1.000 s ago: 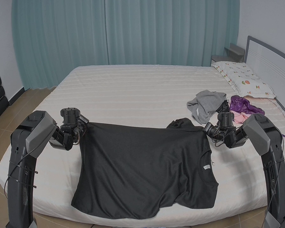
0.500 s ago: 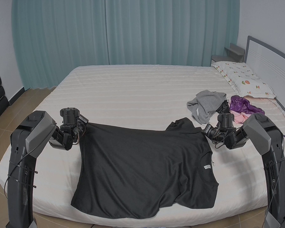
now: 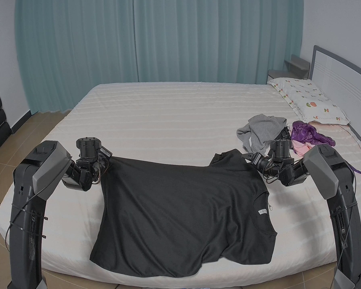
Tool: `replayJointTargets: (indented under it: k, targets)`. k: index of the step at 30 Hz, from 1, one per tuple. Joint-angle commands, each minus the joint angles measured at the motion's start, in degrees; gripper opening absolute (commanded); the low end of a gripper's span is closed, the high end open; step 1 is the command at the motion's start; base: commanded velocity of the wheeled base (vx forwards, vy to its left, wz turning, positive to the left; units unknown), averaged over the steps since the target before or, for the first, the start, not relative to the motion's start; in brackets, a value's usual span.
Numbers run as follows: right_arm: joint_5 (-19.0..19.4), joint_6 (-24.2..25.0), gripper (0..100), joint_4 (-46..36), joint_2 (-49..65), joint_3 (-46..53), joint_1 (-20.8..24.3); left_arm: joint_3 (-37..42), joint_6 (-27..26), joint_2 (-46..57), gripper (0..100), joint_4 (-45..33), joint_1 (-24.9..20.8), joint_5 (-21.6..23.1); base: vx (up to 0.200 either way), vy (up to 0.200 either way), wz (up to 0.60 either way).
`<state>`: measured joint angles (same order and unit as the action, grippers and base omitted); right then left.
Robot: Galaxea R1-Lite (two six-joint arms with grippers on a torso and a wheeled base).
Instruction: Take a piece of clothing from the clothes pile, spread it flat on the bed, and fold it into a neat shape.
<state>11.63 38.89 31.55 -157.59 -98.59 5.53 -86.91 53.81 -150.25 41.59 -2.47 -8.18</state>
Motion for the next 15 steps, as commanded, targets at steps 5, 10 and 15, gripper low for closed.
replayJointTargets:
  k: [5,10,15]
  targets:
    - [-2.14,-3.03,0,-3.42,-5.71,-8.11,1.06,0.07,-0.02,-0.66,0,-0.11,-0.16,-0.17,0.0,0.0,0.0]
    - [-3.98,-2.85,0,-2.9,-6.15,-10.66,0.97,-0.02,-0.02,-0.66,0,-0.11,-0.16,-0.17,0.0,0.0,0.0]
    - [-7.67,-2.68,0,-2.55,-5.89,-16.01,0.0,-0.46,-0.11,-0.66,0,1.74,0.1,-0.87,0.0,0.0,0.0]
